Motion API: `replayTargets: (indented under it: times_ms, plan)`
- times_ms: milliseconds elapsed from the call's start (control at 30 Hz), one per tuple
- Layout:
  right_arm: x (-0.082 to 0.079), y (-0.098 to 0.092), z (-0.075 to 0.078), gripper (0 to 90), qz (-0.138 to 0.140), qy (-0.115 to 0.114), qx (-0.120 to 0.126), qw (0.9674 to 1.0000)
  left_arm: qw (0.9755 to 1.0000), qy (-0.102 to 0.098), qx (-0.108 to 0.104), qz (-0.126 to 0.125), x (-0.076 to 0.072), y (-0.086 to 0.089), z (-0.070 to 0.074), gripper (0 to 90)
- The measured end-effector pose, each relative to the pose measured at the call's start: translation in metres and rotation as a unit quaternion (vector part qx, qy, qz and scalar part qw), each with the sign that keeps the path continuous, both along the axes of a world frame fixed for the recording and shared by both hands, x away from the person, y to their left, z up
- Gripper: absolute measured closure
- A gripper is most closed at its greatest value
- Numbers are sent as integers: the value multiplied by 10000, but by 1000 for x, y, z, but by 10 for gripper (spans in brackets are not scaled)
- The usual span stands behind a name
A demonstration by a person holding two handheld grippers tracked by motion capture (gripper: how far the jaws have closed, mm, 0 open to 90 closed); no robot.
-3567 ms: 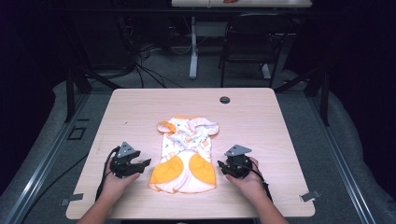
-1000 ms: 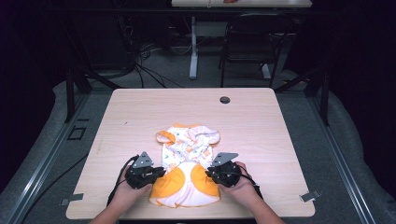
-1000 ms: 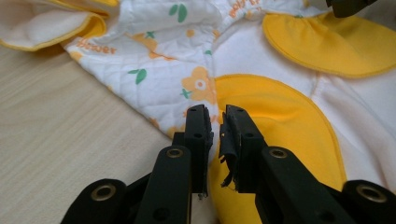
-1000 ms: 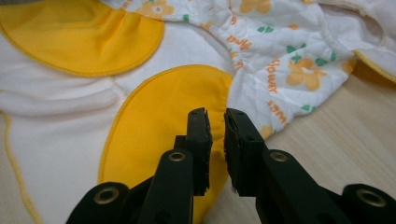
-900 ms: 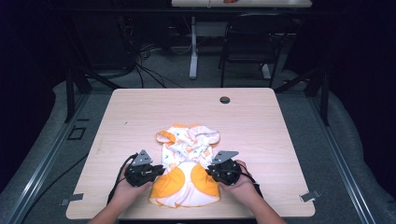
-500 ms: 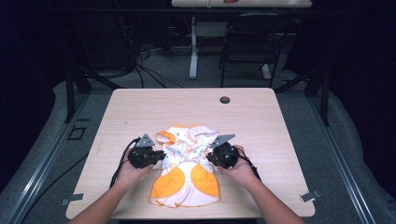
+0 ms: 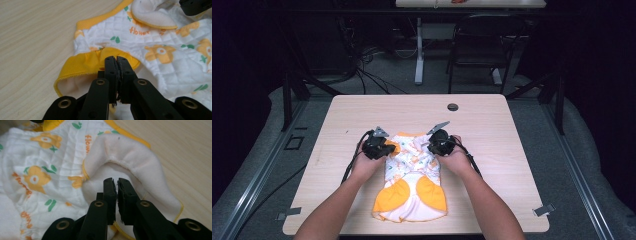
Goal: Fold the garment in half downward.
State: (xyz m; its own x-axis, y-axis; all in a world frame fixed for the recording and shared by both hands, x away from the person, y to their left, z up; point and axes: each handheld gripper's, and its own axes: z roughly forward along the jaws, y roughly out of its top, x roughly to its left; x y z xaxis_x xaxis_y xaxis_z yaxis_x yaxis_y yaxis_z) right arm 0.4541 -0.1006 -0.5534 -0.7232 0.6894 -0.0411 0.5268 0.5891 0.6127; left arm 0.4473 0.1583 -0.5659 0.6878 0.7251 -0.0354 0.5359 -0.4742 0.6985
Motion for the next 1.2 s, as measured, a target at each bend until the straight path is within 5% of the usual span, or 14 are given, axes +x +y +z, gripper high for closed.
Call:
replayTargets:
  times_ms: [167, 567, 700, 967, 1200]
  plan:
    - [-2, 2, -11, 854, 142, 125, -173, 9997, 9999, 106, 115, -56, -3, 0, -6, 882]
    - [-17, 3, -8, 836, 446, 301, -261, 9982, 9994, 268, 88, -180, -22, 6, -6, 888]
    - [-17, 3, -2, 828, 449, 287, -87, 9985, 9994, 278, 44, -204, -23, 8, -1, 876]
    - [-1, 3, 26, 809, 442, 31, -64, 9990, 9997, 44, -181, -138, -4, 14, 28, 834]
    - [19, 3, 35, 793, 175, -69, -70, 9998, 9998, -39, -188, 26, 17, 12, 36, 782]
